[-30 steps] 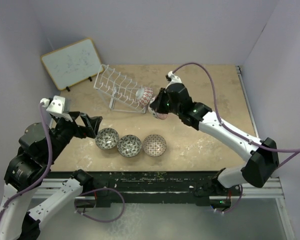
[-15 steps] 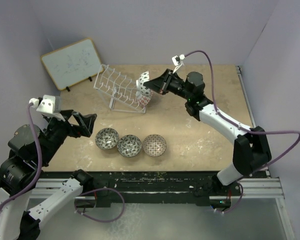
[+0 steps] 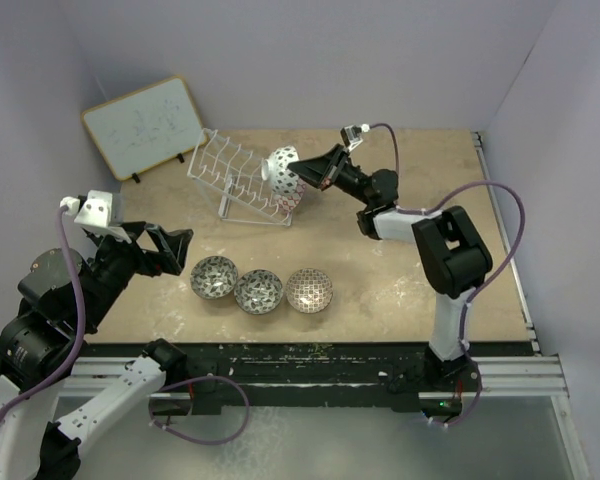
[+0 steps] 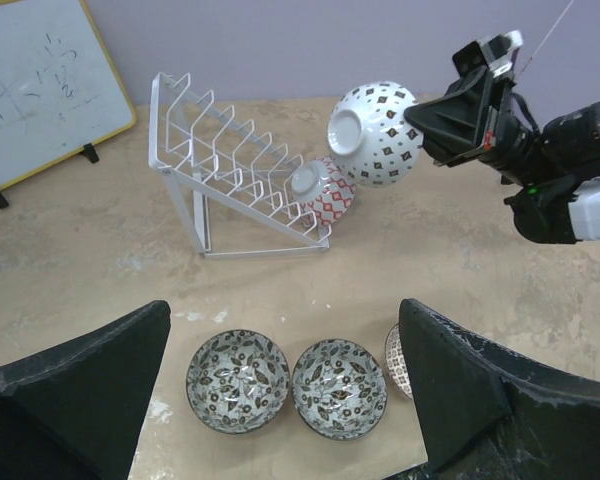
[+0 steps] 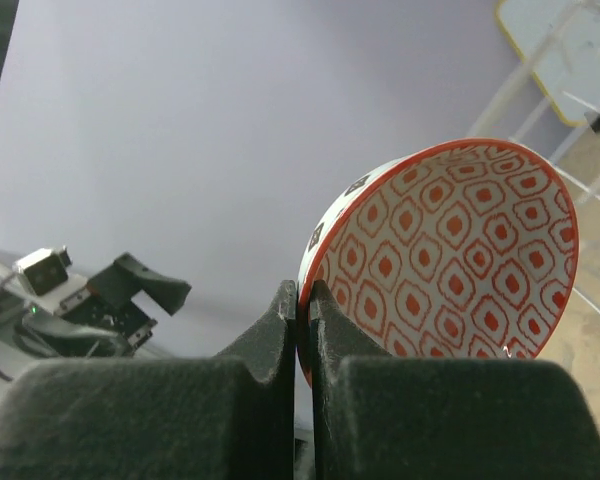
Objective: Load the bowls into the dish rack
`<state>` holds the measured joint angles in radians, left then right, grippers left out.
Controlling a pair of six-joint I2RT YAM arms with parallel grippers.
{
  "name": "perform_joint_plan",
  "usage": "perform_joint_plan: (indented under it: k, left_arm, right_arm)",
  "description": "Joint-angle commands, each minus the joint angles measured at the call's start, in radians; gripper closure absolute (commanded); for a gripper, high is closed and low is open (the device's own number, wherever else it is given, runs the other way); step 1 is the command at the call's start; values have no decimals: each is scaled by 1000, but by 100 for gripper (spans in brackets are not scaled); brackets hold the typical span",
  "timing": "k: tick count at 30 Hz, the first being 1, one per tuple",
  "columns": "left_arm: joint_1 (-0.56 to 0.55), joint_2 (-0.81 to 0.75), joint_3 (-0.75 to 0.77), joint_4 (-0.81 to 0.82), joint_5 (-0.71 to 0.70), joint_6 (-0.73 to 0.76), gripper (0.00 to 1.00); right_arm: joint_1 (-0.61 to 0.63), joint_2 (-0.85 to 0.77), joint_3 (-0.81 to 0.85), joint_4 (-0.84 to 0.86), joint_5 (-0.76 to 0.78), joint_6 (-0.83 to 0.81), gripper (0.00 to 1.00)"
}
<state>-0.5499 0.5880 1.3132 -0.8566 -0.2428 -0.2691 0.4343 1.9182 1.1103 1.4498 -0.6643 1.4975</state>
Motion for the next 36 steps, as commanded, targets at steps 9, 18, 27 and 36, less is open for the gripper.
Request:
perform_joint_plan:
  k: [9,18,27,36]
  left_arm:
    - [4,1,27,1,-11,-11,1]
    - [4,-10,27,-9,-15,-14,1]
    - [4,-17,23,-19,-27,-19,1]
    - [5,-14,22,-19,-31,-13,1]
  right_arm:
    - [-28,150,48,483,140,216,100]
    - [-18,226,103,483,166,274,100]
    - [12,331,219,483,158,325,100]
    - [14,387,224,483,180,357,100]
